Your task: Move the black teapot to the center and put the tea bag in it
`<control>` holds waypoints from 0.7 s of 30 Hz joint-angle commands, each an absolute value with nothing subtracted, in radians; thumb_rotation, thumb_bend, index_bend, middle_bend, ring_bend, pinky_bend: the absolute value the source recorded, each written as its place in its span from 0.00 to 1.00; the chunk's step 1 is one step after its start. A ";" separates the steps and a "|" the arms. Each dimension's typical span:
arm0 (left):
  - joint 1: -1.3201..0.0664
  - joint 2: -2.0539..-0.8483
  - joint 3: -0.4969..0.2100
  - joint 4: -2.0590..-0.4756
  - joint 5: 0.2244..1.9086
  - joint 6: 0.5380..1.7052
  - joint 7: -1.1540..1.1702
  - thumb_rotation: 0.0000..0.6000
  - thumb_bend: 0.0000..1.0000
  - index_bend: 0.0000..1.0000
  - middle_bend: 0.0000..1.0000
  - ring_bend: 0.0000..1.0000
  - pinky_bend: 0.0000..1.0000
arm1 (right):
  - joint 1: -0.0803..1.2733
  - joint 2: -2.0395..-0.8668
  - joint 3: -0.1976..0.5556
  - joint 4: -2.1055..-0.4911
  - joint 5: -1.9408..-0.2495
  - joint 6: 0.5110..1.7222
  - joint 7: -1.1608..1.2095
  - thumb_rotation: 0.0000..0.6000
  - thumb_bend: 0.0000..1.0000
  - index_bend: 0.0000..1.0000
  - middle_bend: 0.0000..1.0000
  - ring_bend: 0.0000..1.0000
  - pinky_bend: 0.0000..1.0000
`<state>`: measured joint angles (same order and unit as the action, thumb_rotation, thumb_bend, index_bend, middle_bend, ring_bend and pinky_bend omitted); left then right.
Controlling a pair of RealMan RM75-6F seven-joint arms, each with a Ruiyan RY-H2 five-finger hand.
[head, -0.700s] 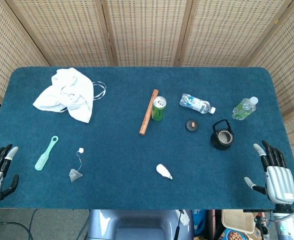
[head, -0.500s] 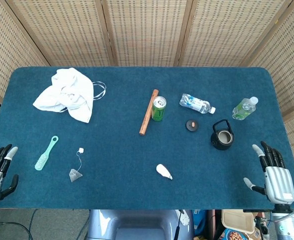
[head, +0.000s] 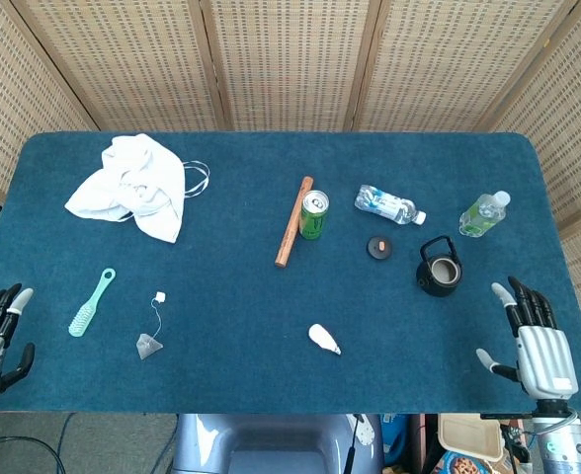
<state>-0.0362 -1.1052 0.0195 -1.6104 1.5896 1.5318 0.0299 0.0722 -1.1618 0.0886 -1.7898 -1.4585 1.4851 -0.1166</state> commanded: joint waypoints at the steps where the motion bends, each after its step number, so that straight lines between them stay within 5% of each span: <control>1: -0.038 -1.105 0.019 -1.611 1.590 1.529 0.031 1.00 0.54 0.00 0.00 0.00 0.00 | 0.075 -1.162 0.091 -1.787 -1.460 1.485 -0.116 1.00 0.33 0.12 0.12 0.00 0.10; 21: -0.066 -1.084 0.024 -1.650 1.638 1.512 0.085 1.00 0.54 0.00 0.00 0.00 0.00 | 0.233 -1.093 0.147 -1.760 -1.509 1.311 -0.004 1.00 0.46 0.28 0.28 0.09 0.17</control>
<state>-0.0628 -1.0849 0.0217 -1.6469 1.6313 1.5151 0.0792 0.2078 -1.1000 0.1329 -1.7669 -1.5067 1.3378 -0.0181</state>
